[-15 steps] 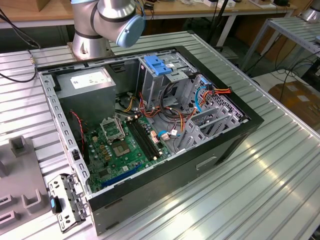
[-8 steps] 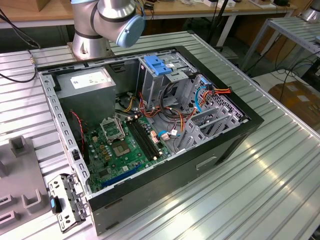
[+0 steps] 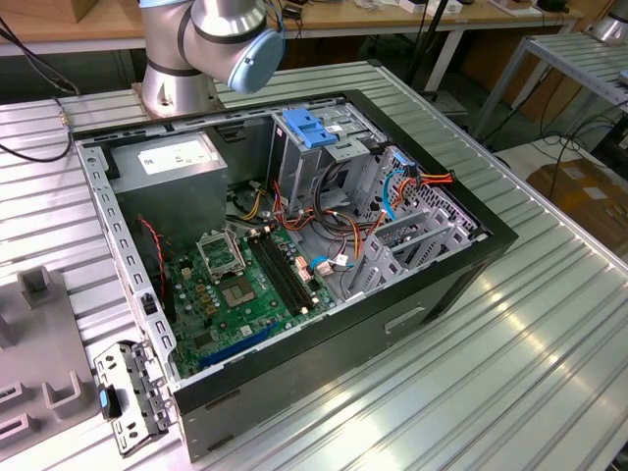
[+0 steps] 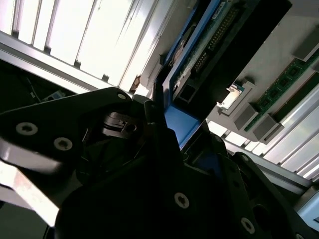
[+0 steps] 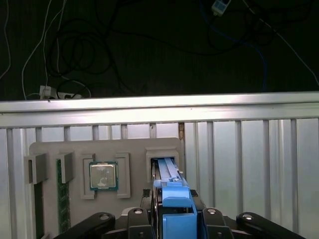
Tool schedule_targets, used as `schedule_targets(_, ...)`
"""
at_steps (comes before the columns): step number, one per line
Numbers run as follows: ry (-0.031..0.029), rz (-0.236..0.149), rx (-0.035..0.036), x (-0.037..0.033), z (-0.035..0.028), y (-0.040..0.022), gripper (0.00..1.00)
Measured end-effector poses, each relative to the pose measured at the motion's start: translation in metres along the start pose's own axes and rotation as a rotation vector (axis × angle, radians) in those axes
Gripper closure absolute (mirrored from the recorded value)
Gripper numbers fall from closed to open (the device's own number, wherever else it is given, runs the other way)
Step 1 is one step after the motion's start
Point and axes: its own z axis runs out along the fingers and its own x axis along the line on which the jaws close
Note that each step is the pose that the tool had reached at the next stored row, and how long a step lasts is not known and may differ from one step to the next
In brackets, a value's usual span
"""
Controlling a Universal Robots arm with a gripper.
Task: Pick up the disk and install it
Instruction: 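Pick up the disk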
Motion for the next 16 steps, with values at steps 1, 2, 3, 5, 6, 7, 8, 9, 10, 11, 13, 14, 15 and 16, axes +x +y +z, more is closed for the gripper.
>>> schedule_targets(1, 0.0, 0.0, 0.0, 0.0, 0.0, 0.0, 0.61)
schedule_targets(2, 0.0, 0.0, -0.0001, 0.0, 0.0, 0.0, 0.61)
schedule_targets(3, -0.0001, 0.0, 0.0, 0.0, 0.0001, 0.0, 0.62)
schedule_targets(5, 0.0, 0.0, 0.0, 0.0, 0.0001, 0.0, 0.63)
schedule_targets(6, 0.0, 0.0, 0.0, 0.0, 0.0002, 0.0, 0.63)
schedule_targets(7, 0.0, 0.0, 0.0, 0.0, 0.0002, 0.0, 0.63)
schedule_targets(8, -0.0001, 0.0, 0.0, 0.0, 0.0003, 0.0, 0.63)
schedule_targets(9, -0.0001, 0.0, 0.0, 0.0, 0.0002, 0.0, 0.63)
schedule_targets(10, 0.0, 0.0, 0.0, 0.0, 0.0003, 0.0, 0.63)
schedule_targets(11, 0.0, 0.0, 0.0001, 0.0, 0.0002, 0.0, 0.63)
schedule_targets(13, 0.0, 0.0, 0.0003, 0.0, -0.0002, 0.0, 0.63)
schedule_targets(14, 0.0001, 0.0, 0.0, 0.0, -0.0008, 0.0, 0.63)
schedule_targets(15, 0.0001, 0.0, 0.0, 0.0, -0.0015, 0.0, 0.63)
schedule_targets(16, 0.0001, 0.0, 0.0, 0.0, -0.0022, 0.0, 0.63)
